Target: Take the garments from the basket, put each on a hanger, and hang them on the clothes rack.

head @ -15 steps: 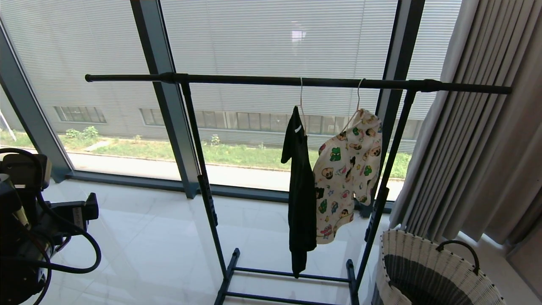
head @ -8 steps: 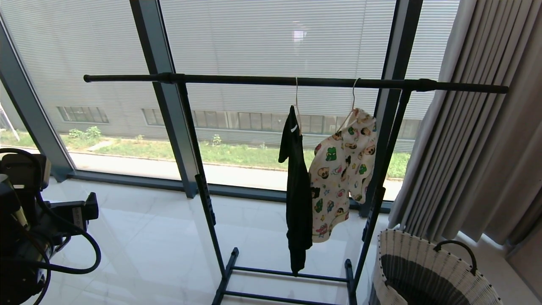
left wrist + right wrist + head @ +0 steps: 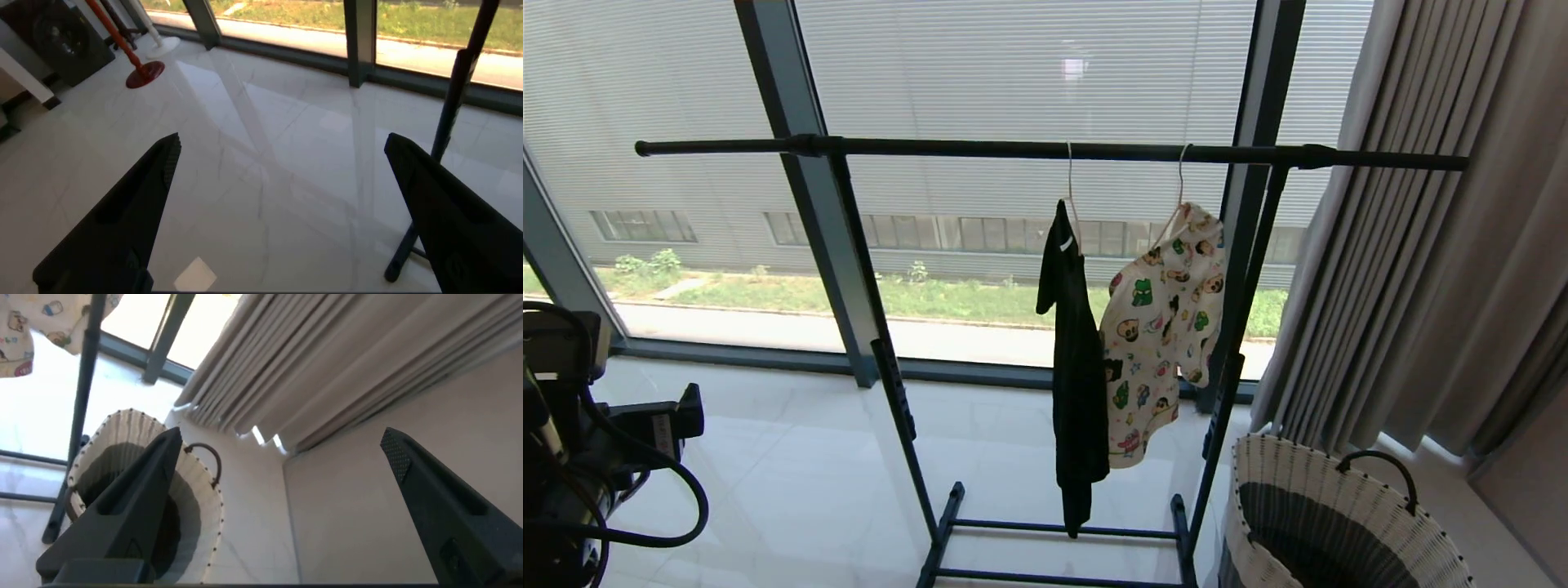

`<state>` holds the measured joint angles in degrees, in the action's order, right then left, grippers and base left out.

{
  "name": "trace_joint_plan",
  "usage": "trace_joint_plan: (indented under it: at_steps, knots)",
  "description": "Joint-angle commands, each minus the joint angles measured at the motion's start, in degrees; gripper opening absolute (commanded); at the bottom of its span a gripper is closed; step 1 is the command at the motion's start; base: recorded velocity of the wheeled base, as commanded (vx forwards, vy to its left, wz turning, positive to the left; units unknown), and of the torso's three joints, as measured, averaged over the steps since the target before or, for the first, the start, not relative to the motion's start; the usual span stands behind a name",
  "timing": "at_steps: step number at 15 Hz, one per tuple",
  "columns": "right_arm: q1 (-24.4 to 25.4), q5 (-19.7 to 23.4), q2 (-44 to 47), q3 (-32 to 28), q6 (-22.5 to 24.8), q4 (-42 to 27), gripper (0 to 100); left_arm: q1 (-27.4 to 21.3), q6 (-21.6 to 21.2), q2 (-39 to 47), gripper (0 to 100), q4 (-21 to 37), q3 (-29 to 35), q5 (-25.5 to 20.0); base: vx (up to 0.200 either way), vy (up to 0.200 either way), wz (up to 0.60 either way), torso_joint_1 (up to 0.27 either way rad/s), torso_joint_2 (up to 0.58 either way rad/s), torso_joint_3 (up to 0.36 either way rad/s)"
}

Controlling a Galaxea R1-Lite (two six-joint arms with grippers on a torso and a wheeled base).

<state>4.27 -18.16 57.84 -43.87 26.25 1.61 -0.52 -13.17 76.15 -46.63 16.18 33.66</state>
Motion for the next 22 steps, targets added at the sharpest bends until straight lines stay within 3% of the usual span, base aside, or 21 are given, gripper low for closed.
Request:
trace_joint_plan:
  at_steps: [1,4,13,22]
  knots:
    - [0.04,-0.03,-0.01,0.02,0.03,0.15,100,0.0,-0.02,-0.22,100,-0.13,-0.09,0.09,0.0,0.0,-0.6,-0.168,0.43,0.217]
    - [0.13,0.59,-0.1,0.02,-0.05,0.41,100,0.0,-0.02,-0.66,100,-0.13,-0.18,0.0,0.0,0.0,-0.6,-0.211,0.48,0.269]
    - [0.13,2.34,0.25,0.63,1.0,3.49,100,-0.09,-0.02,-0.48,100,-0.13,-0.62,0.0,0.0,0.0,0.0,-0.081,0.19,0.115]
    - [0.04,2.26,-0.45,0.72,0.91,3.49,100,0.0,0.07,-1.45,100,-0.13,-0.8,0.18,0.0,0.0,0.0,-0.162,0.44,0.266]
